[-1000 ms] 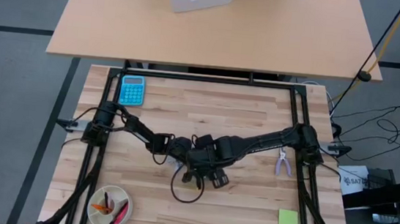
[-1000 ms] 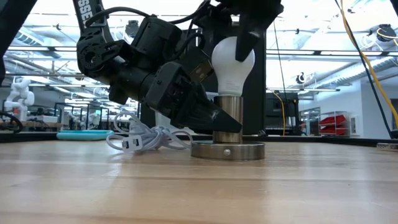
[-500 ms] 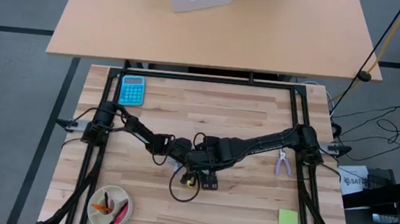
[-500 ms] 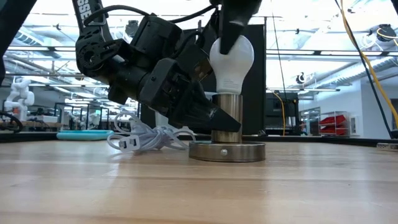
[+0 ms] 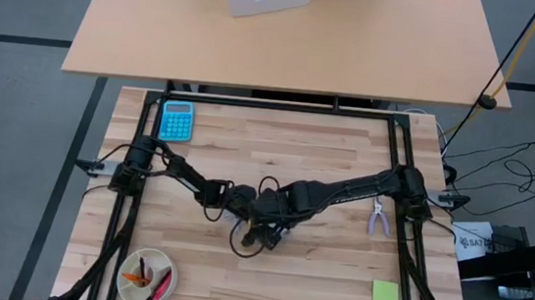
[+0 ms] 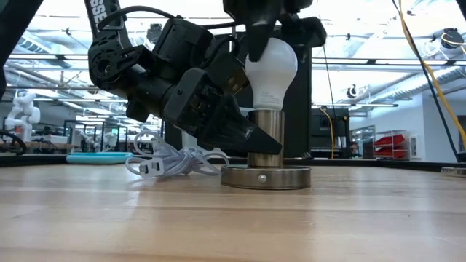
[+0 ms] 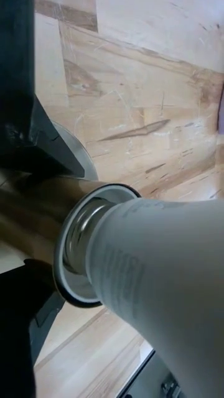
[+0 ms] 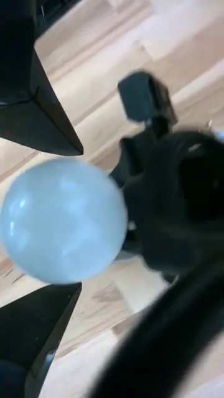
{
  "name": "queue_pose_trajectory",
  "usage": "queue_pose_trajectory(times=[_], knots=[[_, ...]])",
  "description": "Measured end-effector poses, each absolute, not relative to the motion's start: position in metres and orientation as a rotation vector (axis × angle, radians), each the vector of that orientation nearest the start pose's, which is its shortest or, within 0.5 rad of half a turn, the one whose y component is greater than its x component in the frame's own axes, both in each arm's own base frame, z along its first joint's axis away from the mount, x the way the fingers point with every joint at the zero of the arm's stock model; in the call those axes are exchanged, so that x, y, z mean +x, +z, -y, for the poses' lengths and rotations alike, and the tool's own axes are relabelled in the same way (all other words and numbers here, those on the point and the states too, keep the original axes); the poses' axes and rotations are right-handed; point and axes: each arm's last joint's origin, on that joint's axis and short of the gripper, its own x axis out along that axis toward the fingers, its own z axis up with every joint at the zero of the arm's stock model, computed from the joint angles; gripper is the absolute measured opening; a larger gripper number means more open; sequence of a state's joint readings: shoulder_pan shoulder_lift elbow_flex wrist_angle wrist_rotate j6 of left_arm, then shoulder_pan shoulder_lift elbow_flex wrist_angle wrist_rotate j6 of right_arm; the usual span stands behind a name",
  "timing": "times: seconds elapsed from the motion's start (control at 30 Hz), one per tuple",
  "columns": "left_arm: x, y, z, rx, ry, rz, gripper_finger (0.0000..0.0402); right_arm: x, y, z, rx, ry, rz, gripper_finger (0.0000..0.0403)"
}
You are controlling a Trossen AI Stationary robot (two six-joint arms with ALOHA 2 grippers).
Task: Screw lightbulb
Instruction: Remove the light bulb from the lamp
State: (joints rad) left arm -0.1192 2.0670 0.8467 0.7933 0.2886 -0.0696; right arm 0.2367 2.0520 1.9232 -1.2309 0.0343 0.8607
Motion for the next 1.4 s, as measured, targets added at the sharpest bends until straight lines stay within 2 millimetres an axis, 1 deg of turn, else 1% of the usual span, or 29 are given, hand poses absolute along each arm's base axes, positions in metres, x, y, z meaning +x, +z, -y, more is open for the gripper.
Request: queue_pose_trajectory(times=[0.1, 0.17, 0.3, 0.4, 0.57, 0.8, 0.97, 1.13, 1.23, 1.4], knots=[[0.369, 0.087, 0.053, -0.104, -0.385, -0.442, 0.0206, 0.401, 0.265, -0.096, 0.538, -0.449, -1.349, 0.0336], [0.37, 0.087, 0.053, -0.104, -0.385, -0.442, 0.0206, 0.404, 0.26, -0.097, 0.524, -0.46, -1.345, 0.0336], [0.369, 0.087, 0.052, -0.103, -0.383, -0.442, 0.0206, 0.409, 0.255, -0.098, 0.476, -0.416, -1.336, 0.0331], [0.369, 0.087, 0.052, -0.102, -0.381, -0.442, 0.0206, 0.411, 0.253, -0.098, 0.415, -0.362, -1.341, 0.0309], [0.37, 0.087, 0.052, -0.102, -0.379, -0.441, 0.0206, 0.41, 0.252, -0.097, 0.314, -0.277, -1.363, 0.0257], [0.369, 0.087, 0.053, -0.107, -0.407, -0.441, 0.0206, 0.409, 0.252, -0.094, 0.071, -0.071, -1.404, 0.0256], [0.369, 0.087, 0.053, -0.111, -0.435, -0.442, 0.0206, 0.408, 0.252, -0.093, -0.217, 0.132, -1.412, 0.0271], [0.369, 0.087, 0.053, -0.113, -0.446, -0.443, 0.0206, 0.409, 0.252, -0.094, -0.459, 0.31, -1.373, 0.0265], [0.368, 0.087, 0.053, -0.112, -0.449, -0.443, 0.0206, 0.41, 0.252, -0.094, -0.532, 0.344, -1.363, 0.0264], [0.368, 0.087, 0.053, -0.117, -0.452, -0.444, 0.0206, 0.409, 0.253, -0.094, -0.554, 0.329, -1.374, 0.0271]])
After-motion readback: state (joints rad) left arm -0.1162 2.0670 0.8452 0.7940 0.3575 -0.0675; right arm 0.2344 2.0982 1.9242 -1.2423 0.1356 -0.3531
